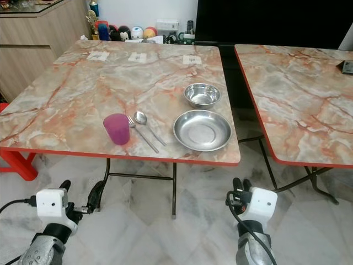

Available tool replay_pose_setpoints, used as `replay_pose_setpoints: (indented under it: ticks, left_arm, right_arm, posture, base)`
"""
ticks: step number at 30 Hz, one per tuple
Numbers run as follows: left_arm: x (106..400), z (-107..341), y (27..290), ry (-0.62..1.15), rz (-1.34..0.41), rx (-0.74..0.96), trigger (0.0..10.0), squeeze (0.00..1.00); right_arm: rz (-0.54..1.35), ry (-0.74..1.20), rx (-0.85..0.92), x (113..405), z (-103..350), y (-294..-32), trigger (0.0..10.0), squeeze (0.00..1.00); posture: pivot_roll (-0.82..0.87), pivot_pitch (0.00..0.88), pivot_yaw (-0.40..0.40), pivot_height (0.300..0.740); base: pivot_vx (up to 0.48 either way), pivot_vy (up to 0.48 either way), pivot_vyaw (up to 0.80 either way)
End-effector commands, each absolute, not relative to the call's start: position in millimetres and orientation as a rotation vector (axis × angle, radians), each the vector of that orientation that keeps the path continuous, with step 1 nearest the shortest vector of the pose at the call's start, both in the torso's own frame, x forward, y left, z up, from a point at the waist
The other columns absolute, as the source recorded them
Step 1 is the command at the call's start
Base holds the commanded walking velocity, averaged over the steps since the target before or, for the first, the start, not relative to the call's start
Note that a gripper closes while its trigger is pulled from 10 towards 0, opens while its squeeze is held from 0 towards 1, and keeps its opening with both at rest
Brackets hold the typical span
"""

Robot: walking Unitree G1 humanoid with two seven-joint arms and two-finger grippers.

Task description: Setting the table

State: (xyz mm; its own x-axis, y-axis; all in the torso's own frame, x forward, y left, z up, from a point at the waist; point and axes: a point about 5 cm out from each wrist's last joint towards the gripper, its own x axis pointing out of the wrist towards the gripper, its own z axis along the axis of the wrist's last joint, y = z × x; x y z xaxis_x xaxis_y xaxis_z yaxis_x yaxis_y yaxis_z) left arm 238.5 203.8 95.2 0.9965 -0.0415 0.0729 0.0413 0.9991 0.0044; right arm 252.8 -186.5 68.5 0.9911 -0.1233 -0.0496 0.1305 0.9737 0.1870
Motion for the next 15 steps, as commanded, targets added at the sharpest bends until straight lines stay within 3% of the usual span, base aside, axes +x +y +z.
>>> replay_pose_setpoints:
  ticks: [1,10,15]
  left_arm:
    - [237.4,91.3,203.7,-0.055,-0.037,-0.011,10.0,0.0]
    - [227.3,77.3,203.2,-0.002,-0.03,-0.026,10.0,0.0]
    - [196.1,22.0,229.3,0.226,0.033,0.024,10.0,0.0]
  right_arm:
    - [-0.13,0.015,0.182,253.8,73.1,-188.6,10.0,0.0]
    - [-0.106,-0.03,0.141,256.0,81.5,-184.9,10.0,0.0]
    - [-0.103,-0.044,0.122,254.8,83.0,-183.3,10.0,0.0]
  posture:
    - [0.04,0.111,-0.013,0.74]
    - [0.05,0.117,-0.025,0.74]
    - [0.05,0.119,-0.022,0.74]
  base:
    - [0.0,0.0,0.0]
    - [0.0,0.0,0.0]
    - [0.0,0.0,0.0]
